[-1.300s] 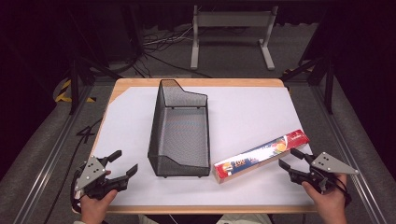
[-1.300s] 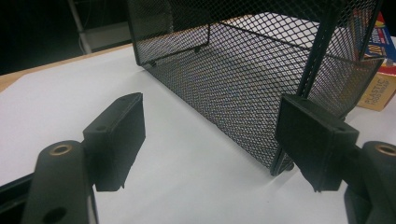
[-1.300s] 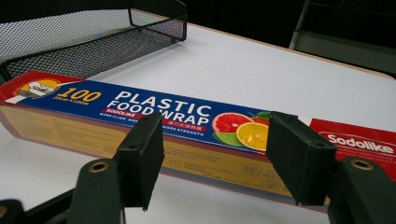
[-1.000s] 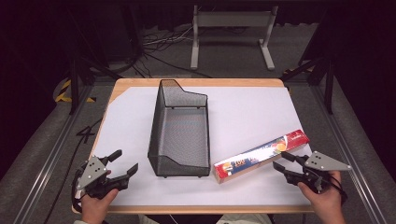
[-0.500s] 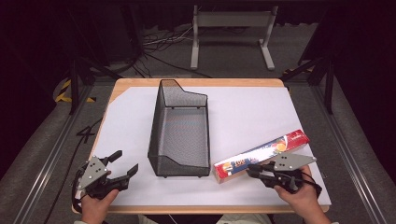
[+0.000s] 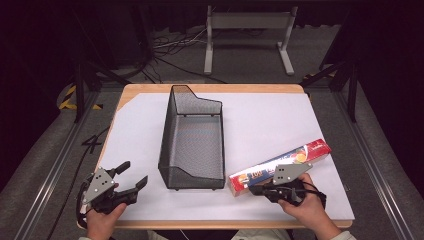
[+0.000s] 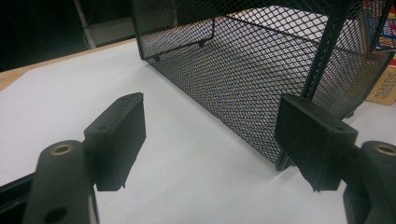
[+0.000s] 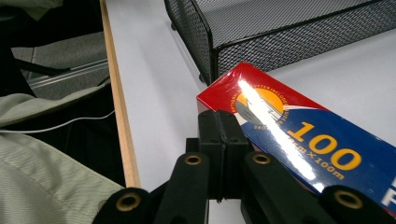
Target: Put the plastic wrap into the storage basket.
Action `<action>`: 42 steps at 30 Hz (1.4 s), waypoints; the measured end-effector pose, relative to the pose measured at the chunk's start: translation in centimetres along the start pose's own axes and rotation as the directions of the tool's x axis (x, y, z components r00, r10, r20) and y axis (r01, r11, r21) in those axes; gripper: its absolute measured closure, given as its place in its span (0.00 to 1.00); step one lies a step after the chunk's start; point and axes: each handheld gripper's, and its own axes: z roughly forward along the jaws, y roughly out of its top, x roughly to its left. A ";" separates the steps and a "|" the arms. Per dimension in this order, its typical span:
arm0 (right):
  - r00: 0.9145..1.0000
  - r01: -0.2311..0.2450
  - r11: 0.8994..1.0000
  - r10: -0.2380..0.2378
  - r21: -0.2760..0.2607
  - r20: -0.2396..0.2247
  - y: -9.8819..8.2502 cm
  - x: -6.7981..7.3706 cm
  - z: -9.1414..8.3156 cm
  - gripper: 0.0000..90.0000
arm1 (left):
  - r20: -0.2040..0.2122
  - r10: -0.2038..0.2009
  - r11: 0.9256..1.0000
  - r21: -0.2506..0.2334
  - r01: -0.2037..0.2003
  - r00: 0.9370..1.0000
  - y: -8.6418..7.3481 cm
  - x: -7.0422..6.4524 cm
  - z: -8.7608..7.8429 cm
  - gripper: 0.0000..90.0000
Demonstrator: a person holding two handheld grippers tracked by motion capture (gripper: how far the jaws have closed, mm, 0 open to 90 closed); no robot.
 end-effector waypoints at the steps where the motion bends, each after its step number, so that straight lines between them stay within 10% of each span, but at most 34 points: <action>1: 1.000 0.000 1.000 0.000 0.005 -0.002 0.0 0.0 0.2 1.00 | 0.000 -0.003 1.000 0.000 0.003 1.000 0.0 0.0 0.0 0.28; 24: 0.994 0.096 0.980 -0.087 0.172 -0.064 0.6 0.7 4.7 1.00 | -0.004 -0.002 1.000 -0.002 0.002 1.000 0.0 0.1 -0.1 0.28; 42: 0.995 0.068 0.979 -0.079 0.191 0.053 1.3 -0.4 5.3 1.00 | -0.001 -0.002 1.000 -0.003 0.002 1.000 0.0 0.1 -0.1 0.28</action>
